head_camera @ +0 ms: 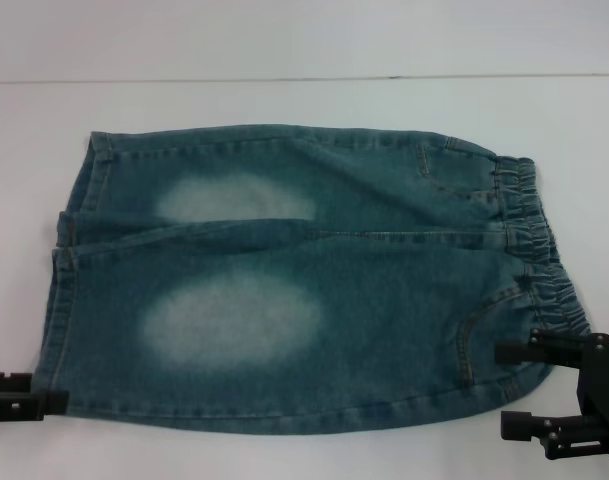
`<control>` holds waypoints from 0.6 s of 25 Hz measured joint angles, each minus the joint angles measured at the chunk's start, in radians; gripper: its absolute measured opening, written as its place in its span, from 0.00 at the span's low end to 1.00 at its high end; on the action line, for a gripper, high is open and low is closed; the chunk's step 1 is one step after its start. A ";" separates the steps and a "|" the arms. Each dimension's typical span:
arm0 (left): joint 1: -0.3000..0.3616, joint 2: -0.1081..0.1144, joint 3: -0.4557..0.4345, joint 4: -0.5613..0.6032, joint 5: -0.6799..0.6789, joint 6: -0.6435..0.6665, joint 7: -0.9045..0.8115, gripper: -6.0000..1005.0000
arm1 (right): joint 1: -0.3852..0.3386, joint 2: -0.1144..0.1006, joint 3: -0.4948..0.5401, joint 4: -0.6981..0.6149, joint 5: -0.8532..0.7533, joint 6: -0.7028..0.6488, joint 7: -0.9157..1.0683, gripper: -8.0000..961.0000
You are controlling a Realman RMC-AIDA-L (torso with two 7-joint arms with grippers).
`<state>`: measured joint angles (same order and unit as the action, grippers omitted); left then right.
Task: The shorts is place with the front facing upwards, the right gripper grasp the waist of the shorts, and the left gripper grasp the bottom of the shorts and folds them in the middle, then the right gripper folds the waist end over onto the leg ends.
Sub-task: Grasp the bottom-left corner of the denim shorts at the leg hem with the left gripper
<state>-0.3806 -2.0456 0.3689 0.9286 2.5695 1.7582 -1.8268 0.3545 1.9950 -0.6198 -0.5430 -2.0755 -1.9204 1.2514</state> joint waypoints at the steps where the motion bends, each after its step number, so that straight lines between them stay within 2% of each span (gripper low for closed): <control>1: -0.001 0.000 0.002 0.000 0.000 -0.001 0.000 0.80 | 0.000 0.000 0.000 0.000 0.000 0.000 0.002 0.96; 5: -0.004 -0.003 0.022 -0.001 0.007 -0.022 -0.009 0.80 | 0.001 0.001 0.000 0.000 0.000 -0.002 0.003 0.96; 15: -0.008 -0.020 0.046 0.012 0.019 -0.051 -0.012 0.42 | 0.000 0.001 0.001 0.000 0.000 -0.007 0.003 0.96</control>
<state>-0.3886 -2.0657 0.4151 0.9407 2.5886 1.7068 -1.8390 0.3543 1.9957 -0.6189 -0.5430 -2.0755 -1.9274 1.2549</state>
